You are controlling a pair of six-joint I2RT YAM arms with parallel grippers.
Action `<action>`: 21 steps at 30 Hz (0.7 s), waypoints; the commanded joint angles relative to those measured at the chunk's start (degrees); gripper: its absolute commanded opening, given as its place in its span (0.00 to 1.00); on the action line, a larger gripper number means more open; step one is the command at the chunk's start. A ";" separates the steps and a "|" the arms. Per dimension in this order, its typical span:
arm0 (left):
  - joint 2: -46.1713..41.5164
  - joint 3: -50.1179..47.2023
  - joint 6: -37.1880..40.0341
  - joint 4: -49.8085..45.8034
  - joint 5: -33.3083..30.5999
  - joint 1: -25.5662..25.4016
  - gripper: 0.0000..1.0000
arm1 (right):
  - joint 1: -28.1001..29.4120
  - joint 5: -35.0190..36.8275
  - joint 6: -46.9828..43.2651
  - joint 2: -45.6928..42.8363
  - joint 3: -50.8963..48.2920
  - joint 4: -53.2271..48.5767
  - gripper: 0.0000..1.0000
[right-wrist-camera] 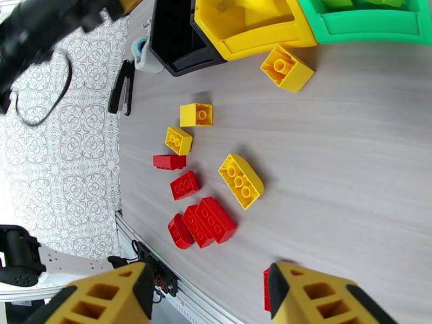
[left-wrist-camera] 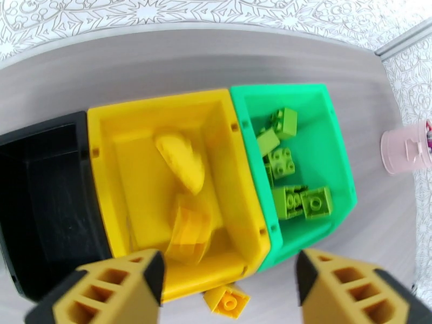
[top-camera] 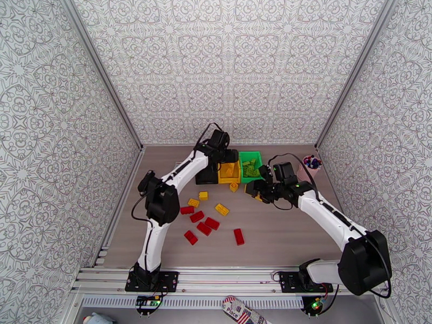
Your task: Sort the legos into containers by color
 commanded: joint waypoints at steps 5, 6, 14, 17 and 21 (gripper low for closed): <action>-3.92 -2.34 4.33 -3.58 -3.34 -3.13 0.76 | -0.41 3.66 -3.03 -4.25 -2.67 -3.57 0.63; -4.65 -3.86 5.22 -3.72 -3.67 -3.57 0.76 | -0.41 4.03 -3.53 -4.55 -2.98 -3.98 0.63; -7.04 -8.86 10.39 -5.87 -5.66 -6.12 0.77 | -0.41 4.98 -5.36 -6.40 -4.62 -5.66 0.65; -6.83 -9.61 11.90 -6.78 -6.21 -6.74 0.78 | -0.49 5.21 -5.67 -7.03 -5.44 -6.09 0.65; -6.18 -10.77 13.20 -7.60 -7.61 -7.39 0.77 | -0.50 5.86 -6.28 -8.05 -6.73 -6.99 0.65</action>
